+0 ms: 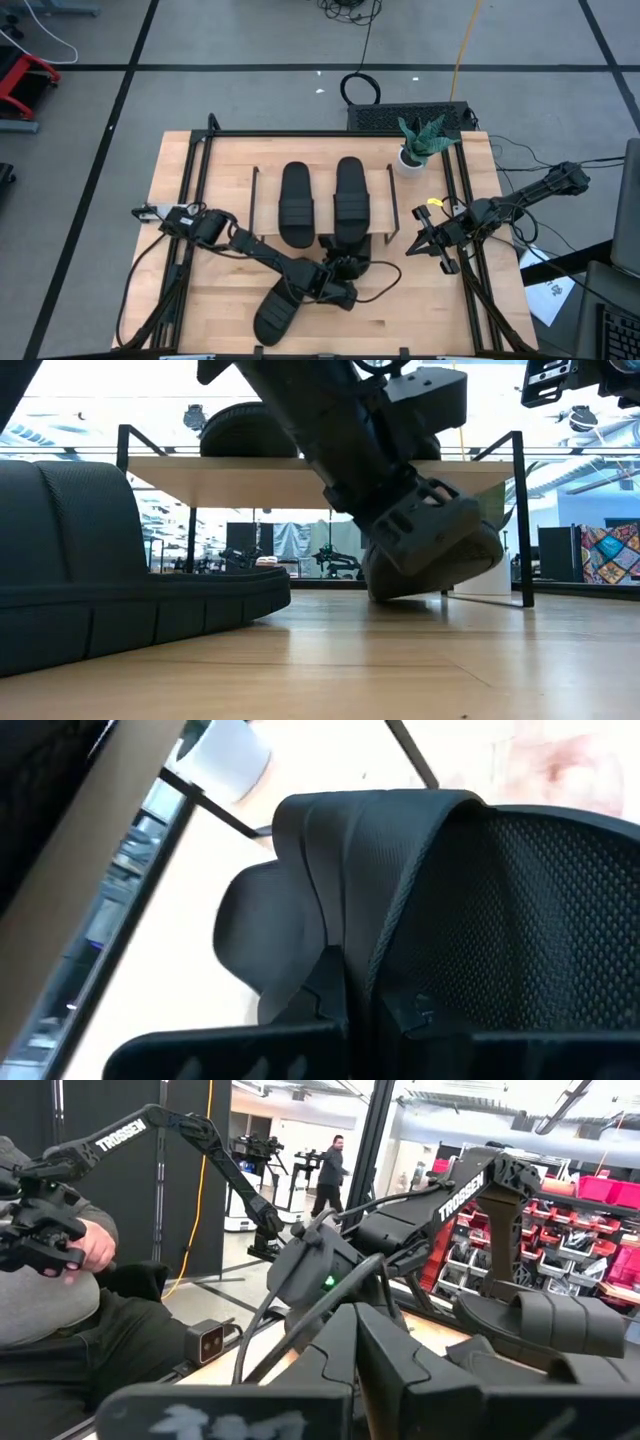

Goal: Pick and place slides into the shelf
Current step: Put the right black slide under the shelf

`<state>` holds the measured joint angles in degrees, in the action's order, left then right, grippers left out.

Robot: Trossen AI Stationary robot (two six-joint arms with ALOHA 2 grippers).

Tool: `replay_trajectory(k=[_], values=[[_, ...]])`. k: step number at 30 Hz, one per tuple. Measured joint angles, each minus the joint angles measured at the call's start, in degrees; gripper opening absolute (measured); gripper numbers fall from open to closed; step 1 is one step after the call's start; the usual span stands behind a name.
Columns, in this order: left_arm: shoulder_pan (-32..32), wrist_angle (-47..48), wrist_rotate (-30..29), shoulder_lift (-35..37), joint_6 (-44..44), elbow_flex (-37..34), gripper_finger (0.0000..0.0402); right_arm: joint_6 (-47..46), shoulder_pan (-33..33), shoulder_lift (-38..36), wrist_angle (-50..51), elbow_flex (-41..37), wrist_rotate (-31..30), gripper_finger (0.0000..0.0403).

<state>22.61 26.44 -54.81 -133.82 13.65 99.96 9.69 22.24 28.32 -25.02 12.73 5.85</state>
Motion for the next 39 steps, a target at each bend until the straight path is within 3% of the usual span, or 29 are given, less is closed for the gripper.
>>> replay_trajectory(k=[8,21,28,34,37,39], values=[[-0.24,-0.11,7.44,0.02,-0.18,0.0,0.0038,-0.02,0.0,-0.01,0.02,0.0,0.0,0.0],[1.24,-1.16,9.9,0.02,0.64,0.0,0.0249,-1.05,0.0,-0.02,0.05,0.0,0.17,0.0],[3.48,-0.59,9.29,1.47,-3.53,0.3,0.0317,-1.03,0.0,-0.02,0.15,0.0,0.2,0.0],[5.69,-2.45,10.72,4.35,-6.27,1.29,0.0326,-1.07,-0.02,0.0,0.39,-0.04,0.2,0.0],[6.56,-3.51,19.24,5.01,-6.19,1.31,0.0292,-0.99,-0.01,-0.02,0.39,-0.04,0.2,0.0],[7.03,-3.38,25.69,4.97,-6.33,1.34,0.0246,-0.92,-0.01,0.0,0.34,-0.04,0.2,0.0]])
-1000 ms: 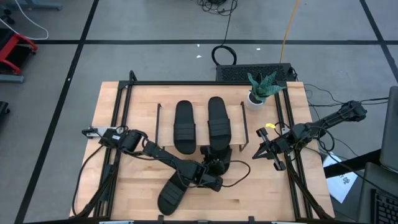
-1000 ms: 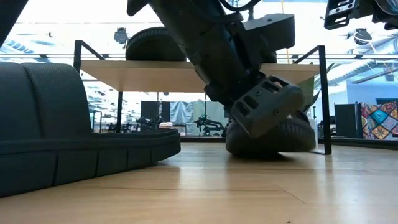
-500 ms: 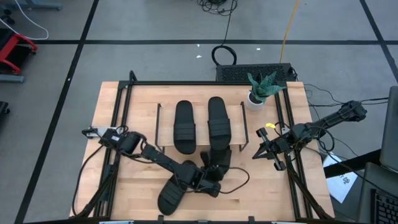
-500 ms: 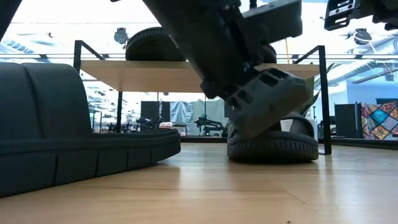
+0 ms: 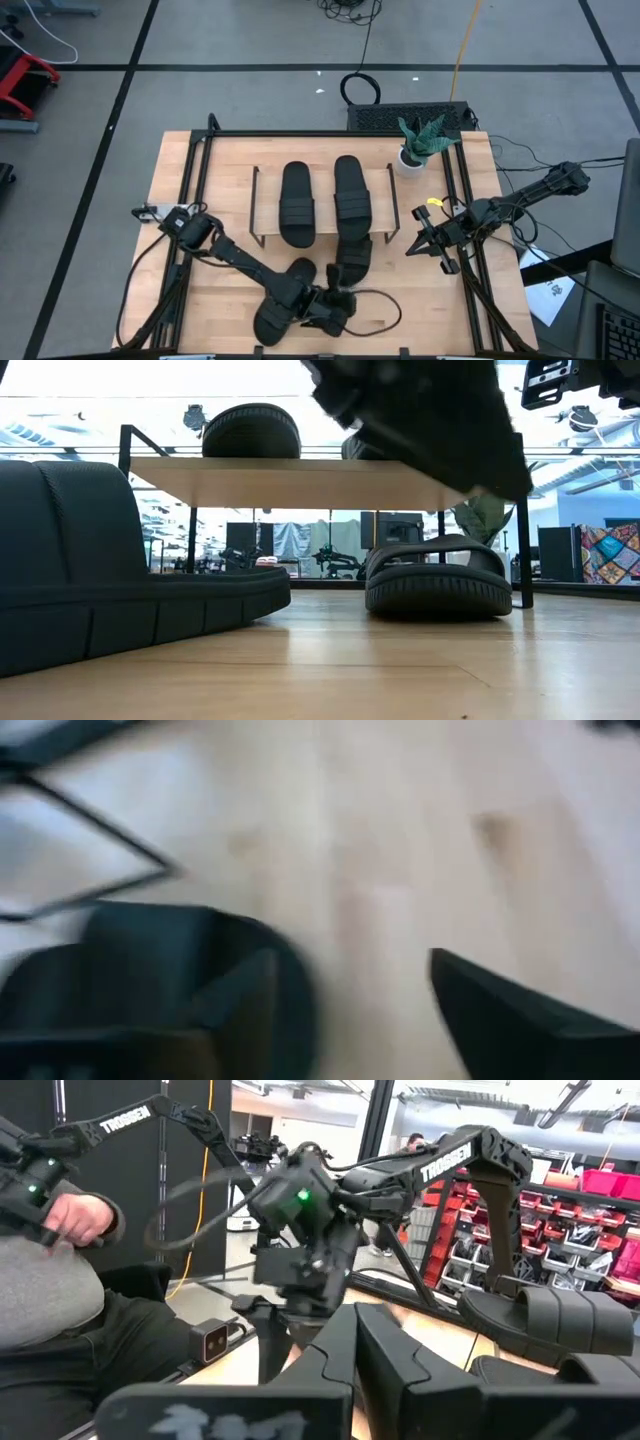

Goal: Pick and place slides into the shelf
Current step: Put the right black slide under the shelf

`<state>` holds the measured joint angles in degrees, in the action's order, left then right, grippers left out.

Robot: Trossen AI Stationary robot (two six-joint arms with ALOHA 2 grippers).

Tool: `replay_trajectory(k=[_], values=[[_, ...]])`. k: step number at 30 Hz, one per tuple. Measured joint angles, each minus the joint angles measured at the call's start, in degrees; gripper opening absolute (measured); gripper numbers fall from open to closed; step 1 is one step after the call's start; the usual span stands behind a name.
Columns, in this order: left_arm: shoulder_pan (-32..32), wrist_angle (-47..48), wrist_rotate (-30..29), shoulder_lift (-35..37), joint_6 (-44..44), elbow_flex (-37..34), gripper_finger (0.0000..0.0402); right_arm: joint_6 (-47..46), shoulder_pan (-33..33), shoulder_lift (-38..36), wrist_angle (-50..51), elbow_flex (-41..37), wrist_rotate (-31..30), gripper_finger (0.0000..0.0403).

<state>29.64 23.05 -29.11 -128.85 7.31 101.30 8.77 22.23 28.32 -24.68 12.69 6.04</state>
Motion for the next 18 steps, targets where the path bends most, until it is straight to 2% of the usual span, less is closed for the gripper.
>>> replay_trajectory(k=[2,5,6,7,11,15,18], values=[[0.39,0.67,2.22,-0.87,-0.88,-0.01,0.0182,0.0,0.01,0.0,-0.07,0.0,0.0,0.0],[0.27,2.24,2.3,-2.18,-2.39,-0.12,0.0066,0.03,0.01,-0.02,-0.33,0.0,0.0,0.0],[-0.03,1.98,2.33,-2.38,-2.78,-0.13,0.0034,0.0,0.0,-0.02,-0.36,0.0,0.0,0.0],[-0.48,1.93,2.35,-2.4,-2.91,-0.16,0.0019,0.02,-0.01,-0.02,-0.36,0.0,0.0,0.0],[-2.29,1.51,2.43,-2.15,-1.53,-0.07,0.0013,-0.08,0.01,-0.02,-0.38,0.0,0.0,0.0],[-3.51,1.89,8.0,-2.17,-0.25,-0.09,0.0003,-0.02,-0.01,-0.02,-0.38,0.0,0.0,0.0],[-3.46,2.31,9.06,-2.17,-0.07,-0.09,0.0001,0.22,0.01,-0.02,-0.36,0.0,0.0,0.0]])
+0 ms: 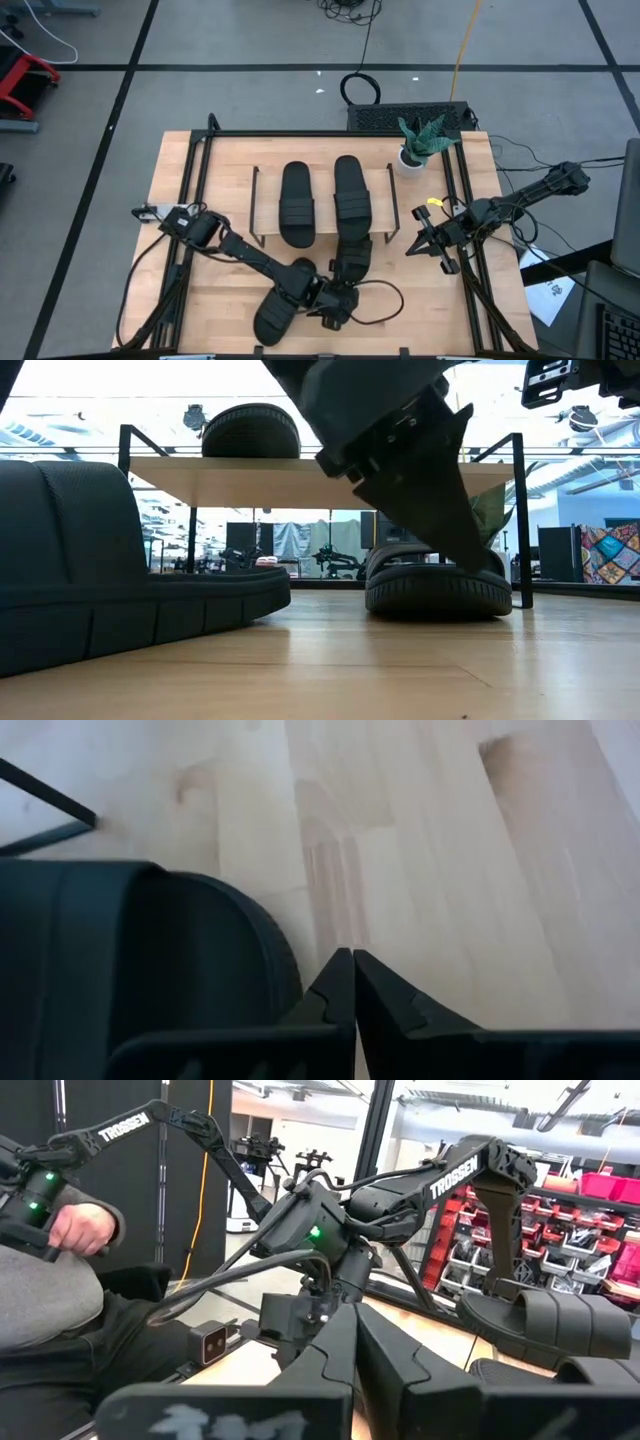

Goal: Pick and place slides into the shelf
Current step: Put the right black slide under the shelf

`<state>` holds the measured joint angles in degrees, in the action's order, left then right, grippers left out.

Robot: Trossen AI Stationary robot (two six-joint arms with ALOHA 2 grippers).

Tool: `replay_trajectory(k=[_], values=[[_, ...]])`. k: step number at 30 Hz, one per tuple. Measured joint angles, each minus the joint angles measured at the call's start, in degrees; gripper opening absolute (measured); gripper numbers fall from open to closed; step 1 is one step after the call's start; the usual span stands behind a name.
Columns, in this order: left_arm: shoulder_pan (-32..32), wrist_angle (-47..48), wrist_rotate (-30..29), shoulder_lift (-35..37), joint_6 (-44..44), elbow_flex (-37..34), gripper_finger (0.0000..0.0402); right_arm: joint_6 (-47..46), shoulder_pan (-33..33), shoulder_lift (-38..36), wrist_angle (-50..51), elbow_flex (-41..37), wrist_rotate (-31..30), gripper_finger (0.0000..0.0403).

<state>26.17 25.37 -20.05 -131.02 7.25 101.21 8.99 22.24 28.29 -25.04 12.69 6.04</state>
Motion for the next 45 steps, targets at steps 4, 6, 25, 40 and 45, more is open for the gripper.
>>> replay_trajectory(k=[4,6,25,40,45], values=[[-0.1,0.54,0.09,0.0,0.94,-0.01,0.0,0.14,-0.01,0.0,0.0,0.0,0.0,0.0],[-0.41,1.48,0.08,0.0,1.55,-0.01,0.0,0.08,-0.01,0.0,0.0,0.0,0.0,0.0],[-2.91,-3.83,-6.82,-0.07,1.9,-4.46,0.0,0.07,0.0,0.02,0.02,0.0,0.0,0.0],[2.01,9.0,-19.07,2.55,7.88,-3.5,0.0,-0.21,0.0,0.16,0.01,0.02,-0.04,0.0],[0.22,11.2,-16.37,2.19,11.72,-3.5,0.0,-0.54,-0.02,0.53,-0.22,0.02,0.0,0.0]])
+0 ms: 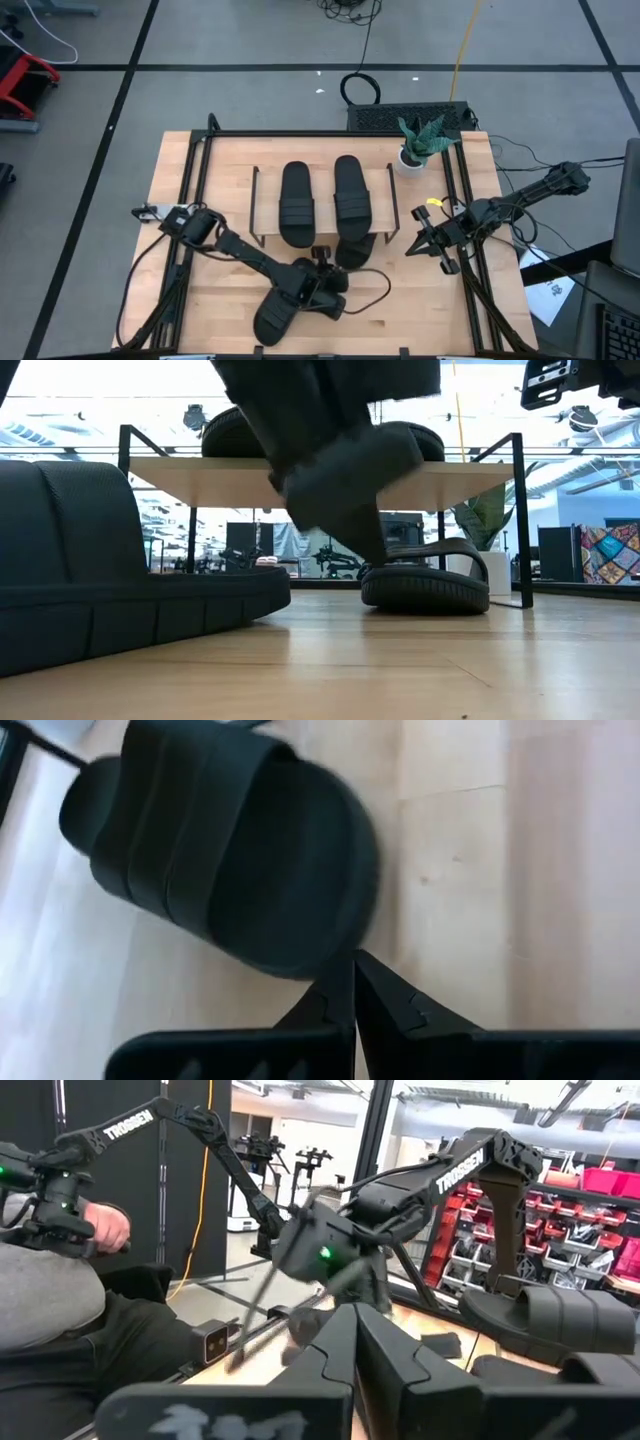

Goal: Pick and place slides into the shelf
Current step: Put the right black slide under the shelf

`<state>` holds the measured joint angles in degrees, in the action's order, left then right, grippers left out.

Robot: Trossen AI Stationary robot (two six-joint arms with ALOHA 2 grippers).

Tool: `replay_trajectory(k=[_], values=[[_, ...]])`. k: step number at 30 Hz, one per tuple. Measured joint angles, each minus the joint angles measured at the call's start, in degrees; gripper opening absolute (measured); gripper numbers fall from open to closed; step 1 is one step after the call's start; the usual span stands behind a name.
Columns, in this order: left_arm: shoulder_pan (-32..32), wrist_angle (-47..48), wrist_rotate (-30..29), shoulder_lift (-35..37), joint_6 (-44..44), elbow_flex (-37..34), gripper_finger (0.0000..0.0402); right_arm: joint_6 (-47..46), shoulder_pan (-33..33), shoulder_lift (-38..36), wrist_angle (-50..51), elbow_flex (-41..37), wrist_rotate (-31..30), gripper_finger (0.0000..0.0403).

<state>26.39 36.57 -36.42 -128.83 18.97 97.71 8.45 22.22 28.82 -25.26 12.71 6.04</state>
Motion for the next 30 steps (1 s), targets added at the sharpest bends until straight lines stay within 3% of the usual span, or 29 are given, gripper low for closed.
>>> replay_trajectory(k=[11,30], values=[[-0.79,6.06,-1.74,-0.22,5.12,-0.02,0.0,0.64,0.02,0.2,-0.18,0.0,-0.15,0.0],[-3.3,0.0,1.9,-0.22,0.8,-0.02,0.0,0.22,0.02,0.2,-0.19,0.0,-0.2,0.0]])
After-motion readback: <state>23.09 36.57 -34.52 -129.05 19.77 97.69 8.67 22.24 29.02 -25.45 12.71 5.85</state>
